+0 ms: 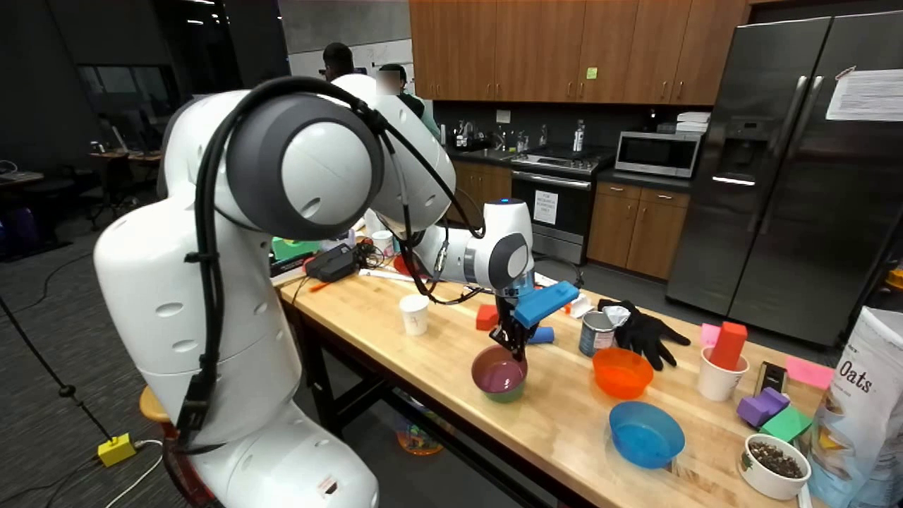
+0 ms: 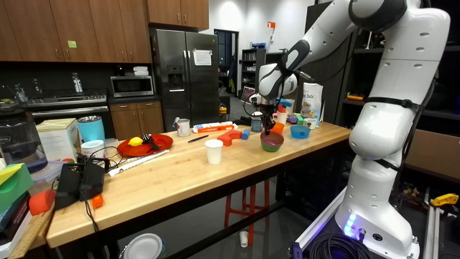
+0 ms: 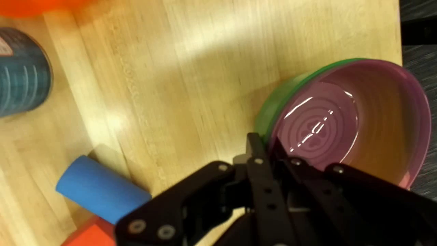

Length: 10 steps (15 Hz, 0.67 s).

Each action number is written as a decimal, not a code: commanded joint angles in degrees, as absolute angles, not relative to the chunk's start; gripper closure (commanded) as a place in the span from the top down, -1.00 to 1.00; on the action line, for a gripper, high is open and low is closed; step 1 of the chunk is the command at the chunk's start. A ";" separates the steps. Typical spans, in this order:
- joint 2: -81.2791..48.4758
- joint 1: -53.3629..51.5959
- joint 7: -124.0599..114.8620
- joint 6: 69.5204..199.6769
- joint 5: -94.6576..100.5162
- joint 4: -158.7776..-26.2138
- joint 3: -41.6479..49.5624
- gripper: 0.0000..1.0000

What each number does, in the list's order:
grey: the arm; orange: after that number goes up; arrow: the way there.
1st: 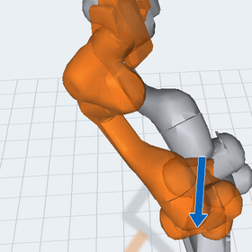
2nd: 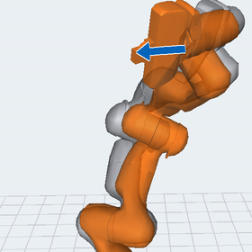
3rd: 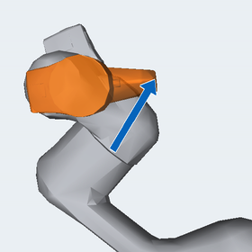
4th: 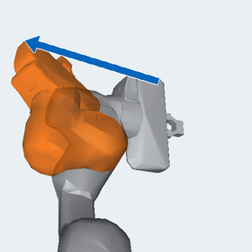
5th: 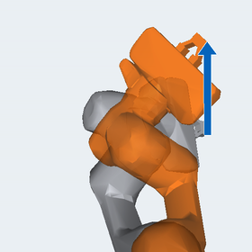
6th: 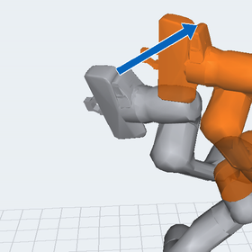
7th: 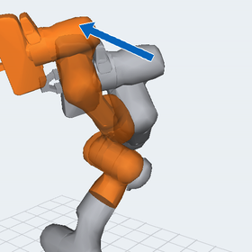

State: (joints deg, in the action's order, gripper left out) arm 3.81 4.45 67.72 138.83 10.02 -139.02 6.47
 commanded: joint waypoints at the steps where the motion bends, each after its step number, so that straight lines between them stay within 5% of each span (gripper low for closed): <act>1: 11.13 6.99 63.28 139.99 14.55 -145.20 8.07 -0.97; 10: 21.13 13.08 55.13 139.85 24.46 -152.70 11.15 -0.97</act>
